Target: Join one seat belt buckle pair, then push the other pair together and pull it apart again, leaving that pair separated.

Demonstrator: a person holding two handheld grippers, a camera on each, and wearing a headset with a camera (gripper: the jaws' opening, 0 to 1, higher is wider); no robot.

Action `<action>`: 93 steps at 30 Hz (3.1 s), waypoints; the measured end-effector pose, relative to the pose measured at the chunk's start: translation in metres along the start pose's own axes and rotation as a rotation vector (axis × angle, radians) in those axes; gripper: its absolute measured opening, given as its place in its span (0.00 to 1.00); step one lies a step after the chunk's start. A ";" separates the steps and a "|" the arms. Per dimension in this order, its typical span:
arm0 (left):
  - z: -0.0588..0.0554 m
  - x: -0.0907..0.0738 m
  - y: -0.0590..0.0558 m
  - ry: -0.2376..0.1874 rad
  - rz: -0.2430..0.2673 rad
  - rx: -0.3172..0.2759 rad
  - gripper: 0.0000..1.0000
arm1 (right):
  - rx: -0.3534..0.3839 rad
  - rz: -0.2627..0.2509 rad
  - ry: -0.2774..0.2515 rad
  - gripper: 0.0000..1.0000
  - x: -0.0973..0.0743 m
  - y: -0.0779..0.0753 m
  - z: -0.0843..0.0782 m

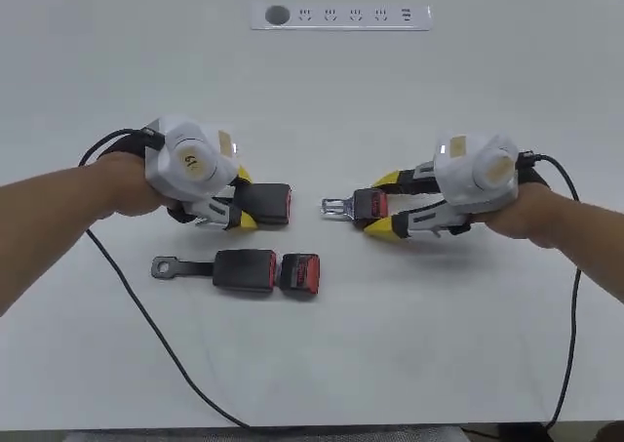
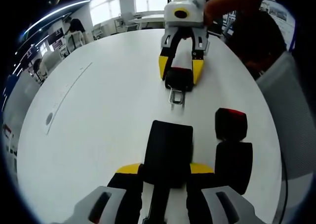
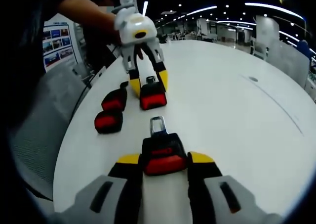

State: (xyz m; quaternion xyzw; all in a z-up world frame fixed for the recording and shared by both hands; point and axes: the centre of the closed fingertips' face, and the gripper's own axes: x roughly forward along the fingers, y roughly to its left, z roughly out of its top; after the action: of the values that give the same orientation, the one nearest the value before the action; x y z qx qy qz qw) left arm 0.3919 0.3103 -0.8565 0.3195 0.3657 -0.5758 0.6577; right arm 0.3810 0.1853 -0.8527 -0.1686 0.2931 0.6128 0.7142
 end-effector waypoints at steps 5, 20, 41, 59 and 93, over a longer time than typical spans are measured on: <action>0.000 0.000 0.000 0.012 -0.004 0.007 0.35 | 0.010 0.004 -0.007 0.36 0.011 0.002 0.007; -0.001 0.000 0.000 0.022 -0.013 0.019 0.35 | -0.039 0.018 0.006 0.35 0.039 0.009 0.027; 0.000 0.002 0.000 0.029 -0.037 0.072 0.34 | 0.009 -0.002 0.021 0.34 0.056 0.004 0.043; 0.000 0.002 -0.001 0.058 -0.062 0.119 0.34 | -0.011 -0.021 0.110 0.35 0.063 -0.002 0.041; 0.000 0.000 -0.002 0.069 -0.071 0.136 0.35 | 0.013 -0.057 0.119 0.36 0.051 -0.001 0.029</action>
State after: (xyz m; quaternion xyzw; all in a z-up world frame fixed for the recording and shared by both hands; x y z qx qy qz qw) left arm 0.3902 0.3099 -0.8569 0.3699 0.3593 -0.6110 0.6006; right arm 0.3921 0.2421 -0.8630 -0.2083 0.3340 0.5794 0.7137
